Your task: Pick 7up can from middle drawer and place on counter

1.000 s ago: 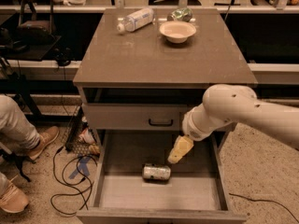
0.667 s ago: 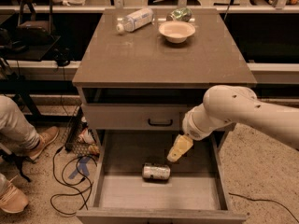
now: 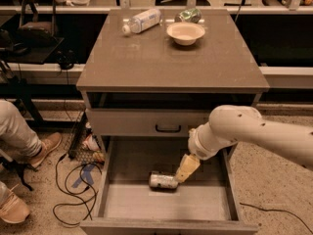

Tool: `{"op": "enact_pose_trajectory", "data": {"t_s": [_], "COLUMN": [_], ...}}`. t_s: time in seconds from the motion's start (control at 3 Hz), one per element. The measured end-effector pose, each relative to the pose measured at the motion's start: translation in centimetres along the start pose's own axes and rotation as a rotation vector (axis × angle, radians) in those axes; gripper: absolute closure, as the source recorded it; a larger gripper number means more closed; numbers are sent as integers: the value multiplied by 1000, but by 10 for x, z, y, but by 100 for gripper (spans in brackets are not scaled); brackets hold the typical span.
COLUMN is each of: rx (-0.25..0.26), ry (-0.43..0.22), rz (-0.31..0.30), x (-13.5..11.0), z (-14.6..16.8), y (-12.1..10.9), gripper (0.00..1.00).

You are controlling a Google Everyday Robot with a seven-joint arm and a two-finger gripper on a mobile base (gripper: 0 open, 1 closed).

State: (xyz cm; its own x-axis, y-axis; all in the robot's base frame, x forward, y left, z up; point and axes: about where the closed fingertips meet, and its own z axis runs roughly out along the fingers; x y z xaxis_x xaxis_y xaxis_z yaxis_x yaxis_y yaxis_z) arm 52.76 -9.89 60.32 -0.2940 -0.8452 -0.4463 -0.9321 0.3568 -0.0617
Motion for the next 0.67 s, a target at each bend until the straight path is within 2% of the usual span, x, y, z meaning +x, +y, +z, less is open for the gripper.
{"op": "enact_pose_trajectory", "data": {"t_s": [0.33, 0.67], "rx": [-45, -52], "ry": [14, 56], "rz": [-29, -60], "x": [19, 31], "z": [39, 90], "y": [20, 30], "gripper": [0, 0]}}
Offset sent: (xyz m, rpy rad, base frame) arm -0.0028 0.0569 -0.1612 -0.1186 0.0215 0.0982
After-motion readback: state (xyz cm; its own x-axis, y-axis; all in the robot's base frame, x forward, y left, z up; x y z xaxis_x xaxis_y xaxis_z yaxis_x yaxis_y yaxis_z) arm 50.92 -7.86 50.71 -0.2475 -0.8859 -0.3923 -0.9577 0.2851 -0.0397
